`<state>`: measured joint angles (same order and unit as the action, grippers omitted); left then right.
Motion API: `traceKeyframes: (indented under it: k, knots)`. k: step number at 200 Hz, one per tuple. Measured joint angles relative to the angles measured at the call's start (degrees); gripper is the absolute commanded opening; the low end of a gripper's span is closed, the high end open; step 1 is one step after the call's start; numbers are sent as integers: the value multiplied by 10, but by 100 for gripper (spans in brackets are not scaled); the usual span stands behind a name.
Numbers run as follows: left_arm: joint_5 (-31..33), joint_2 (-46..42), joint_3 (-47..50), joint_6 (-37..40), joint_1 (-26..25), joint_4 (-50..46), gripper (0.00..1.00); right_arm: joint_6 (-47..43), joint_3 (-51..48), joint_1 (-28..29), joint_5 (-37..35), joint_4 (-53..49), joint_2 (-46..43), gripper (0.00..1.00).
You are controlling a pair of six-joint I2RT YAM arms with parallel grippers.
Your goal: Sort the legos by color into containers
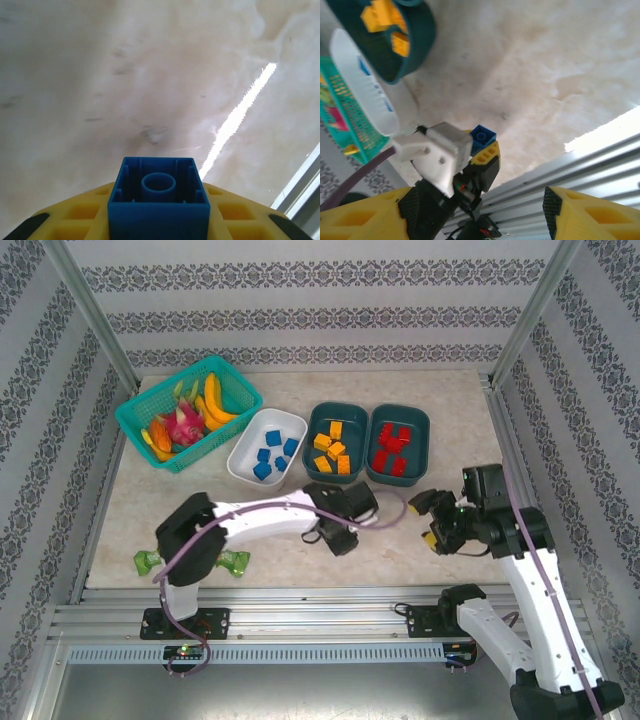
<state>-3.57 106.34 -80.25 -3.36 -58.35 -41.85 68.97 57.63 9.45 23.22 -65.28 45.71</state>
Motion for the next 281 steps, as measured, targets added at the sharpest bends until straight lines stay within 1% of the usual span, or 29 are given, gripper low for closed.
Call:
traceKeyframes:
  k: [22, 33, 63, 92, 109, 130, 165, 191, 213, 239, 269, 281]
  knots:
    - [7, -61, 0, -19, 59, -4, 25, -11, 56, 0, 5, 39, 59, 69]
    - [9, -82, 0, -27, 98, -5, 25, -16, 80, 0, 10, 63, 90, 69]
    - [18, -93, -6, -38, 196, -17, 26, -29, 127, 9, 27, 134, 184, 69]
    - [26, -67, -39, -48, 280, -29, 26, -45, 181, 48, 44, 193, 280, 68]
    - [27, -26, -86, -58, 320, -31, 26, -56, 208, 76, 52, 229, 326, 69]
    - [27, 36, -149, -75, 358, -28, 26, -64, 212, 98, 67, 279, 360, 69]
    - [25, 163, -289, -98, 389, -32, 27, -71, 212, 109, 86, 340, 412, 68]
    - [20, 247, -392, -111, 393, -41, 27, -79, 214, 109, 95, 358, 445, 68]
    - [12, 299, -454, -120, 394, -48, 28, -83, 219, 109, 99, 358, 457, 68]
    - [2, 328, -482, -127, 394, -56, 28, -88, 223, 102, 108, 362, 457, 68]
    - [-4, 334, -478, -138, 394, -62, 28, -90, 223, 92, 109, 362, 457, 68]
    - [-6, 334, -471, -141, 394, -61, 30, -90, 223, 90, 110, 363, 457, 68]
